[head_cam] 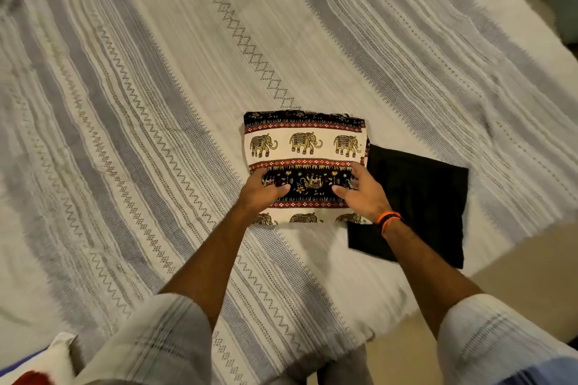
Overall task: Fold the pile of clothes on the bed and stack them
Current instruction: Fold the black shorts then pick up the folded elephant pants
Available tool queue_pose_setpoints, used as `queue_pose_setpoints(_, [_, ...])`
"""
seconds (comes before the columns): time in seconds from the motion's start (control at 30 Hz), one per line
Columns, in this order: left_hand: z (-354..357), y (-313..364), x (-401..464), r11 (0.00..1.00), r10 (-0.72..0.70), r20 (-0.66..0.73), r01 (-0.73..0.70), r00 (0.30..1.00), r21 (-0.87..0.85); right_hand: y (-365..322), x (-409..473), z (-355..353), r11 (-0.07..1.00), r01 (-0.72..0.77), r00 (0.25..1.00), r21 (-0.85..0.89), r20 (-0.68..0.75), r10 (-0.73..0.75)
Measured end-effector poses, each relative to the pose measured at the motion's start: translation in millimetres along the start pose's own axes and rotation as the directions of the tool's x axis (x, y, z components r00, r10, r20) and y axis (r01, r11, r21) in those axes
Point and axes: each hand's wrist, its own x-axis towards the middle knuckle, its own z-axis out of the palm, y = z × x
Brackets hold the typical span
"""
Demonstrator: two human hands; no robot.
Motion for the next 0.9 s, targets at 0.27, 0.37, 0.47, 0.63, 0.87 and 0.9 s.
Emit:
queue_pose_setpoints(0.27, [-28,-25,-96,0.991,0.132,-0.007,-0.132,0.991,-0.018,-9,-101,19,0.995,0.099,0.994,0.022,-0.056,-0.098])
queue_pose_setpoints(0.37, [-42,-48,-145,0.984,0.170,-0.022,-0.170,0.985,-0.044,-2,-147,39,0.988,0.151,0.987,0.025,-0.057,-0.150])
queue_pose_setpoints(0.47, [-55,-73,-181,0.977,0.202,-0.058,-0.205,0.978,-0.054,2,-185,58,0.981,0.192,0.979,0.014,-0.070,-0.191])
queue_pose_setpoints(0.63, [-78,-134,-236,0.968,0.220,-0.059,-0.226,0.974,-0.107,19,-254,99,0.966,0.258,0.964,0.032,-0.076,-0.255])
queue_pose_setpoints(0.87, [-116,-255,-317,0.964,0.226,-0.107,-0.238,0.968,-0.118,64,-350,187,0.951,0.293,0.955,0.096,-0.073,-0.287])
queue_pose_setpoints(0.9, [-123,-271,-325,0.965,0.215,-0.118,-0.229,0.970,-0.125,70,-360,199,0.951,0.290,0.957,0.105,-0.067,-0.284])
